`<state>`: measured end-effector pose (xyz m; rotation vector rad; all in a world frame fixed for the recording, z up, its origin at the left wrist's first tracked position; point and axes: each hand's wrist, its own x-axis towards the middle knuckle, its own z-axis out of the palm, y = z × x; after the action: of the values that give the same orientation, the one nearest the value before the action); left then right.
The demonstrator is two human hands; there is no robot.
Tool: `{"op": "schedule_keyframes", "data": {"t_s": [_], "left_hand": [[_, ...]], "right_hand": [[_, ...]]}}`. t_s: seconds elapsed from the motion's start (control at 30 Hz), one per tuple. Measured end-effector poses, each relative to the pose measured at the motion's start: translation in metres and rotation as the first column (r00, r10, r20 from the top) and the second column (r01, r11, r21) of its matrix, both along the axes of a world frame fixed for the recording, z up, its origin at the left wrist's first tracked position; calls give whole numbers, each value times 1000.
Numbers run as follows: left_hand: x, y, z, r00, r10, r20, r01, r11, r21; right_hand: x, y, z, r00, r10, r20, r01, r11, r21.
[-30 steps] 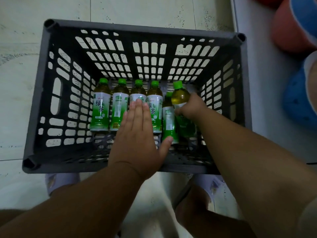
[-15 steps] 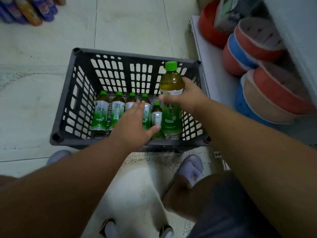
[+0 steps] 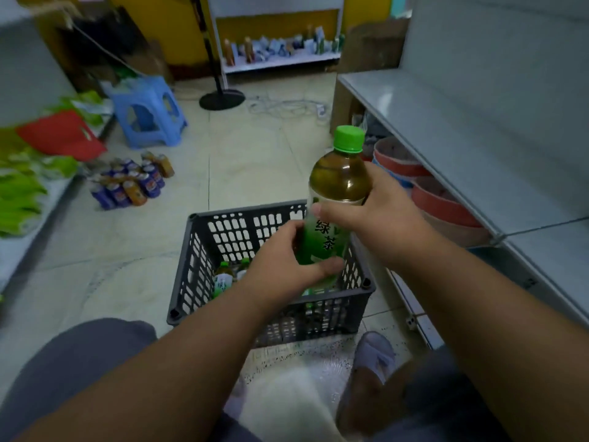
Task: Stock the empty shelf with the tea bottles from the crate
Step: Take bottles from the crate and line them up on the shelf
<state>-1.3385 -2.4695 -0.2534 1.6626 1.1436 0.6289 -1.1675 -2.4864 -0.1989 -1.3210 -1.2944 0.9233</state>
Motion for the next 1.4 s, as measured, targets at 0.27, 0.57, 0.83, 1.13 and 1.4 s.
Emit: {"op": "schedule_keyframes", "data": {"t_s": [0.27, 0.57, 0.83, 1.13, 1.4], "left_hand": [[61, -26, 32, 976, -211, 59, 200, 967, 158], [185, -60, 46, 769, -631, 102, 611, 772, 176], [311, -89, 12, 596, -802, -32, 790, 578, 205], [405, -80, -52, 630, -613, -477, 776, 488, 398], [421, -91, -69, 549, -424, -720, 831, 369, 416]], "right_hand": [[46, -74, 43, 956, -282, 78, 275, 958, 86], [121, -167, 61, 686, -708, 166, 704, 704, 93], [203, -214, 37, 353, -906, 235, 926, 373, 49], [284, -200, -3, 196, -921, 336, 974, 223, 43], [289, -198, -52, 187, -862, 472, 981, 186, -49]]}}
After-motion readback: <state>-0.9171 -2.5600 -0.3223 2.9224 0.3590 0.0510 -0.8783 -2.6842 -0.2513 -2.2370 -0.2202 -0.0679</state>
